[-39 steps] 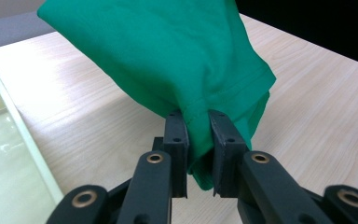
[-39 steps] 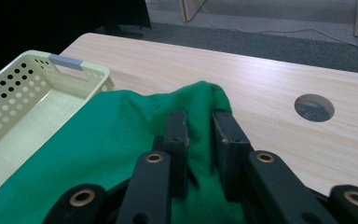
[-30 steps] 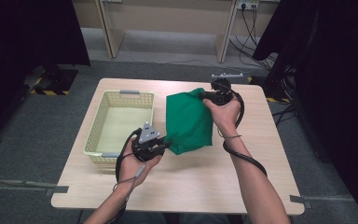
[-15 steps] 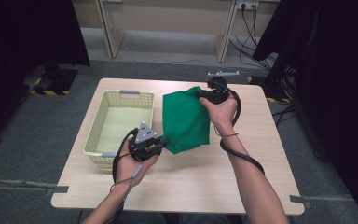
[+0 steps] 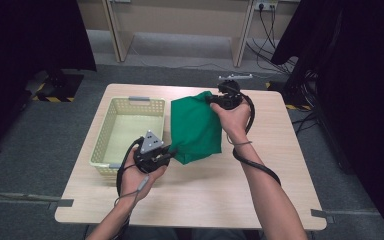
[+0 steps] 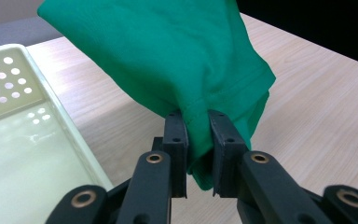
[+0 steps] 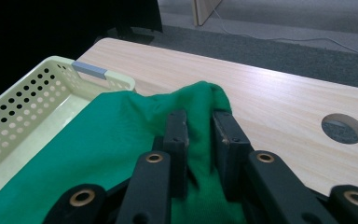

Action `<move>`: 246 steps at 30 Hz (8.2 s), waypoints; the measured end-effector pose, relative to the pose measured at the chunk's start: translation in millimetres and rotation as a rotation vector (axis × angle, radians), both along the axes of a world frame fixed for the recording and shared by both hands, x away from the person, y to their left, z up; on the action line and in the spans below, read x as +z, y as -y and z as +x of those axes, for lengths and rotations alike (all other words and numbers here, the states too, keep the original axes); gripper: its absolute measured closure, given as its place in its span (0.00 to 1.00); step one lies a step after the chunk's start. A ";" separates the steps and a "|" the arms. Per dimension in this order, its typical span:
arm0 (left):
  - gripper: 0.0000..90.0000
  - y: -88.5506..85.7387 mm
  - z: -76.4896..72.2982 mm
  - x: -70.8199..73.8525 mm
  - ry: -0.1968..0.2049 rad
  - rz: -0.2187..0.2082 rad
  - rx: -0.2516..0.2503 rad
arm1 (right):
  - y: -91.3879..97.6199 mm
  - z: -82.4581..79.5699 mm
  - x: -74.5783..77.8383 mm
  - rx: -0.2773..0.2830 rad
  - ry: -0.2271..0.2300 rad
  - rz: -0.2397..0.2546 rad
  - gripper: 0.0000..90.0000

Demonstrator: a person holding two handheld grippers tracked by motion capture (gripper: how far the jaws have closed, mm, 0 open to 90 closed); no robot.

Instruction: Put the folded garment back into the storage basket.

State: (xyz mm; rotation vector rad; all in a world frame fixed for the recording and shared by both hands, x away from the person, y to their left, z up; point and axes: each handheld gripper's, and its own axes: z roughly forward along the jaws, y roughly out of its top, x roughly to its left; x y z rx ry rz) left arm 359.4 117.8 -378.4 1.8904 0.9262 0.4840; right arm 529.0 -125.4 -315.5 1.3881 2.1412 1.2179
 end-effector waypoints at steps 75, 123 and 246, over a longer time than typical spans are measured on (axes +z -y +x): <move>0.88 -44.1 -8.7 9.2 -0.004 -0.018 0.078 | -57.5 6.2 15.8 0.076 0.024 -0.010 0.86; 0.88 -77.7 -12.7 11.2 0.024 0.001 0.146 | -95.2 6.4 23.7 0.122 0.039 -0.017 0.86; 0.87 -170.3 1.3 -14.5 -0.024 0.061 0.335 | -185.2 15.4 6.2 0.194 0.002 -0.040 0.86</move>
